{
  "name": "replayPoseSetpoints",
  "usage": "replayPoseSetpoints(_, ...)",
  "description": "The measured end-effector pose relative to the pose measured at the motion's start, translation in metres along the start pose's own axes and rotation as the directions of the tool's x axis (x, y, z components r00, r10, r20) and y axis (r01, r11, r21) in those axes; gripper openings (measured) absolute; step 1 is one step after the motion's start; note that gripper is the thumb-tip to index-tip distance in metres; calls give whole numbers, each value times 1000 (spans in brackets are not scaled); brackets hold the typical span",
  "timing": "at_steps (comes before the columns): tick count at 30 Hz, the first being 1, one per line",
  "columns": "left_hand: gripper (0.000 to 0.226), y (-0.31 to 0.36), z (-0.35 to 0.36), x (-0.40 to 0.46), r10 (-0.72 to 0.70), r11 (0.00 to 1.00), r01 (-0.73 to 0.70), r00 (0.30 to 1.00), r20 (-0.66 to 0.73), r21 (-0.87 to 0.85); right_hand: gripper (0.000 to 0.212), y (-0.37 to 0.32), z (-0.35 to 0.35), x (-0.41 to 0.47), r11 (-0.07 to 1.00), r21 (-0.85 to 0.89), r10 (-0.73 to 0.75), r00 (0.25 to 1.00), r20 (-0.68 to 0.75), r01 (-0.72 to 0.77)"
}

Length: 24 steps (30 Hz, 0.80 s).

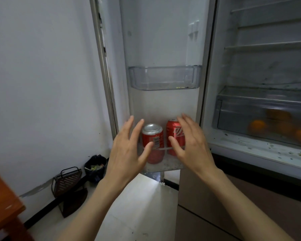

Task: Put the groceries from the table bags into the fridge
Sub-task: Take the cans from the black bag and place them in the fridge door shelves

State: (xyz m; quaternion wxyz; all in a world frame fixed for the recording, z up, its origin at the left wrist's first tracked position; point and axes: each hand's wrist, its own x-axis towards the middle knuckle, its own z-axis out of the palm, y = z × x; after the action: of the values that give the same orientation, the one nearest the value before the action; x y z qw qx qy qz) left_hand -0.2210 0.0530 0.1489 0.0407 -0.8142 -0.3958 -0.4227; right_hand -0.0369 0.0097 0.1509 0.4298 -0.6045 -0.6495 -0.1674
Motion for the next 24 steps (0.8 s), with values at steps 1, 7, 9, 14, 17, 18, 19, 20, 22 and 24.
replayPoseSetpoints(1, 66, -4, -8, -3, 4, 999, -4, 1000, -6, 34, 64, -11, 1, -1, 999, -4, -41, 999, -3, 41)
replayPoseSetpoints(7, 64, -53, -74, -49, -21, 977, 12, 999, 40, 212, 65, -91, 36, -25, 984, 63, -175, 979, 104, 169)
replayPoseSetpoints(9, 64, -80, -100, -75, -75, 964, 58, 996, 55, 259, 66, -125, 54, -40, 977, 98, -200, 969, 147, 187)
replayPoseSetpoints(14, 65, -145, -173, -163, -217, 918, 171, 972, 93, 359, 66, -227, 105, -86, 965, 143, -250, 939, 237, 221)
replayPoseSetpoints(17, 66, -185, -221, -219, -327, 845, 239, 939, 107, 478, 66, -292, 137, -114, 952, 166, -298, 908, 295, 258)
replayPoseSetpoints(18, 66, -198, -238, -237, -367, 820, 271, 925, 100, 505, 66, -314, 147, -121, 947, 174, -313, 895, 317, 269)
replayPoseSetpoints(19, 67, -209, -254, -253, -404, 797, 301, 910, 91, 524, 67, -335, 157, -128, 942, 182, -329, 882, 337, 282)
replayPoseSetpoints(20, 67, -219, -269, -270, -435, 776, 330, 897, 77, 537, 67, -356, 166, -134, 936, 189, -346, 869, 353, 296)
replayPoseSetpoints(22, 69, -239, -298, -302, -496, 734, 394, 867, 41, 553, 69, -396, 185, -144, 924, 213, -377, 845, 380, 317)
replayPoseSetpoints(24, 69, -259, -321, -331, -558, 683, 451, 830, 13, 575, 69, -431, 204, -155, 909, 256, -411, 817, 405, 330)
